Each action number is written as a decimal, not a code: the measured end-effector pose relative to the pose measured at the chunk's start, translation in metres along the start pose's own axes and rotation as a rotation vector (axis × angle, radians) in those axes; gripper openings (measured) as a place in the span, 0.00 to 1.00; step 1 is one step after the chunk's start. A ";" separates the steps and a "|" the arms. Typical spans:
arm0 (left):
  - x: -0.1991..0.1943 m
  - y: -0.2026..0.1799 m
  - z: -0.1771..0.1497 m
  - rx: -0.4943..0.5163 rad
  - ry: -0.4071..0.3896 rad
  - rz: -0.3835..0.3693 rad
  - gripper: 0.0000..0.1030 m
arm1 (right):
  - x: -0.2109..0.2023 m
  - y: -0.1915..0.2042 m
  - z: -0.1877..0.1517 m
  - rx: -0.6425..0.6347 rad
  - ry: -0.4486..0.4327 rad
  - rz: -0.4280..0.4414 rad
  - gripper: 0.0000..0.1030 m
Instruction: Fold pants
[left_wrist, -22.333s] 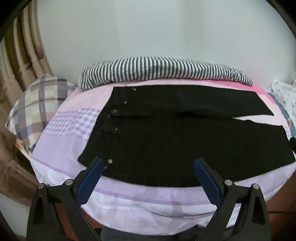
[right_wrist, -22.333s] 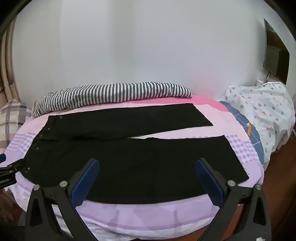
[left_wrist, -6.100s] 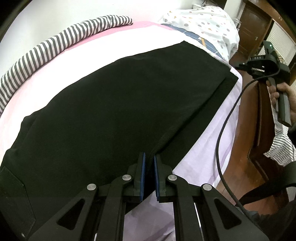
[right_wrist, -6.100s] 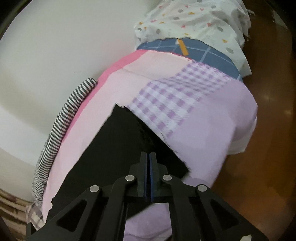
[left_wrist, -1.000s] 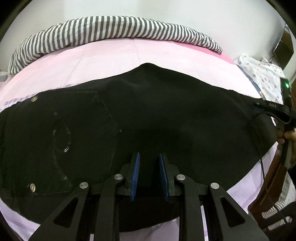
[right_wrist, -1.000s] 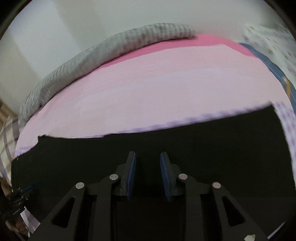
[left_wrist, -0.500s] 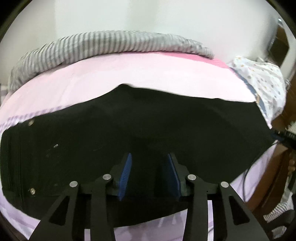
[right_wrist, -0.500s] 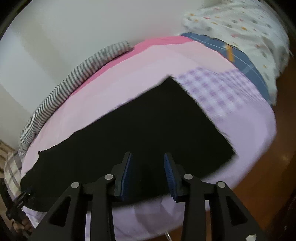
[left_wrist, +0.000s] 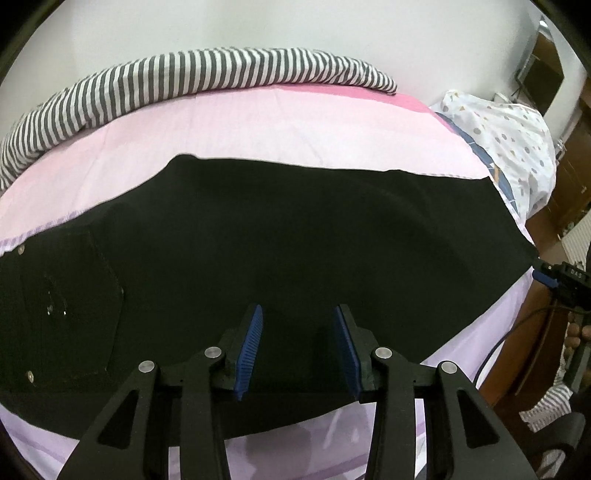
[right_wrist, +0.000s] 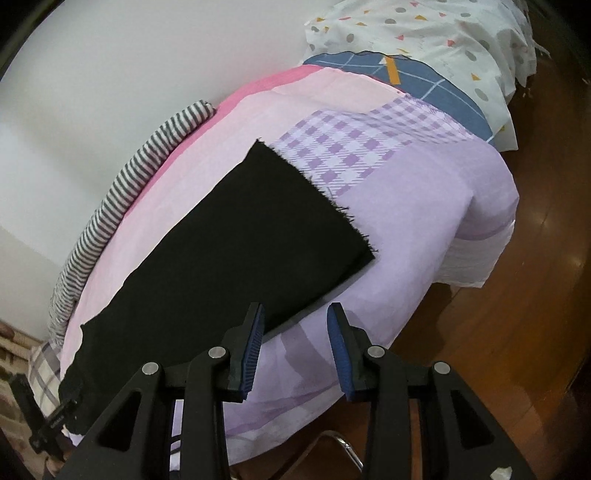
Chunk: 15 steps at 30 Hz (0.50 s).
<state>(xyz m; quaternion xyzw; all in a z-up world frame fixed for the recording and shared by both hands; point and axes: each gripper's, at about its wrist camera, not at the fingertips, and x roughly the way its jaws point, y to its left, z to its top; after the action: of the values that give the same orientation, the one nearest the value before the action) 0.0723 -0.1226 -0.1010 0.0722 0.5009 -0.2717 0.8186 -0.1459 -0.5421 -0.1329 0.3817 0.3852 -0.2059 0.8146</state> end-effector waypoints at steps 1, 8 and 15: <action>0.001 0.001 -0.001 -0.005 0.003 0.001 0.41 | 0.001 -0.002 0.000 0.007 -0.001 0.003 0.33; 0.006 0.003 -0.005 -0.017 0.021 0.009 0.41 | 0.009 -0.013 0.011 0.073 -0.058 0.043 0.31; 0.014 0.011 -0.011 -0.061 0.048 0.013 0.41 | 0.018 -0.038 0.025 0.220 -0.080 0.132 0.16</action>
<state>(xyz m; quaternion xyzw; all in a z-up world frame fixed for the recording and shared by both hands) 0.0748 -0.1140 -0.1202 0.0570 0.5278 -0.2493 0.8100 -0.1471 -0.5858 -0.1542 0.4849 0.3016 -0.2078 0.7942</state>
